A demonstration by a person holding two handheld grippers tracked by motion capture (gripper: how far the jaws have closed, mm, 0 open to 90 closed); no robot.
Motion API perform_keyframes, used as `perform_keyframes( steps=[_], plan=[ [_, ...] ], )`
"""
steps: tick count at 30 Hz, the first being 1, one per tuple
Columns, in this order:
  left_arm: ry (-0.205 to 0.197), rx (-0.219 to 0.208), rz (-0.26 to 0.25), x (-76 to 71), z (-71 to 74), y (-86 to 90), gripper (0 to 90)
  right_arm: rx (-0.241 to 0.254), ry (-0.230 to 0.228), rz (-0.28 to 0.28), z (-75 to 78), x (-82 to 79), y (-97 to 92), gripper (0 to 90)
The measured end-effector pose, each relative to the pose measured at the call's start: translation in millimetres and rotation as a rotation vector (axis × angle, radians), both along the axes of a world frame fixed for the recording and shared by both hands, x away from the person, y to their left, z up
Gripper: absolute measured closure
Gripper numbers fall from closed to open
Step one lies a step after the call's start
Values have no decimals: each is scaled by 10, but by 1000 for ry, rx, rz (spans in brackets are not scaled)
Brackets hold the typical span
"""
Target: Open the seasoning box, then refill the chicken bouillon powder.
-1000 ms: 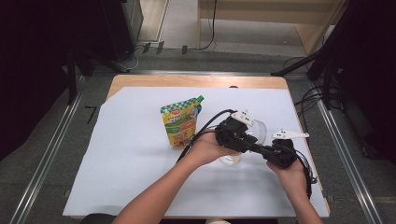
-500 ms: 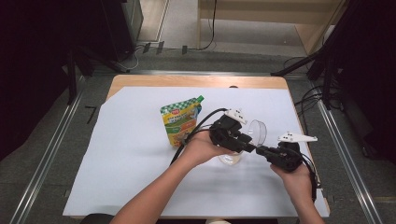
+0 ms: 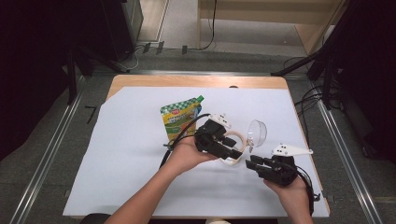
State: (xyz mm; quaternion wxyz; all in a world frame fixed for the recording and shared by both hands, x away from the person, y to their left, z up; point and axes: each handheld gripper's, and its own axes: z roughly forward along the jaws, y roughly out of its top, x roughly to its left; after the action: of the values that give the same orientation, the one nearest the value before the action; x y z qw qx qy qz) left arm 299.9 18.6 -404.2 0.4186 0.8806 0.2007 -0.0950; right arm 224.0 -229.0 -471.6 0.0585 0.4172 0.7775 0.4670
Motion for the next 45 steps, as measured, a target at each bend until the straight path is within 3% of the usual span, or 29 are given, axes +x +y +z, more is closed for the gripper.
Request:
perform_keyframes(
  steps=[10, 14, 25, 27, 34, 38, 45],
  plan=[
    [-36, 11, 35, -87, 0, 236, 496, 2, 6, 62, -20, -23, 134, 624],
    [-32, -11, 35, -98, -3, 329, 513, -1, -1, 69, -25, -21, 162, 612],
    [-24, -18, 61, -95, 24, 576, 472, -42, -6, 128, -92, -26, 336, 590],
    [-40, -2, 65, -98, 28, 615, 471, -40, -3, 132, -93, -27, 347, 591],
    [-15, 6, 92, -84, 37, 775, 447, -43, 9, 136, -90, -14, 364, 593],
    [4, 6, 100, -74, 62, 866, 487, -47, 6, 136, -92, -8, 372, 590],
    [-19, 20, 141, -75, 178, 1048, 487, -50, 4, 143, -96, -6, 393, 568]
  ],
)
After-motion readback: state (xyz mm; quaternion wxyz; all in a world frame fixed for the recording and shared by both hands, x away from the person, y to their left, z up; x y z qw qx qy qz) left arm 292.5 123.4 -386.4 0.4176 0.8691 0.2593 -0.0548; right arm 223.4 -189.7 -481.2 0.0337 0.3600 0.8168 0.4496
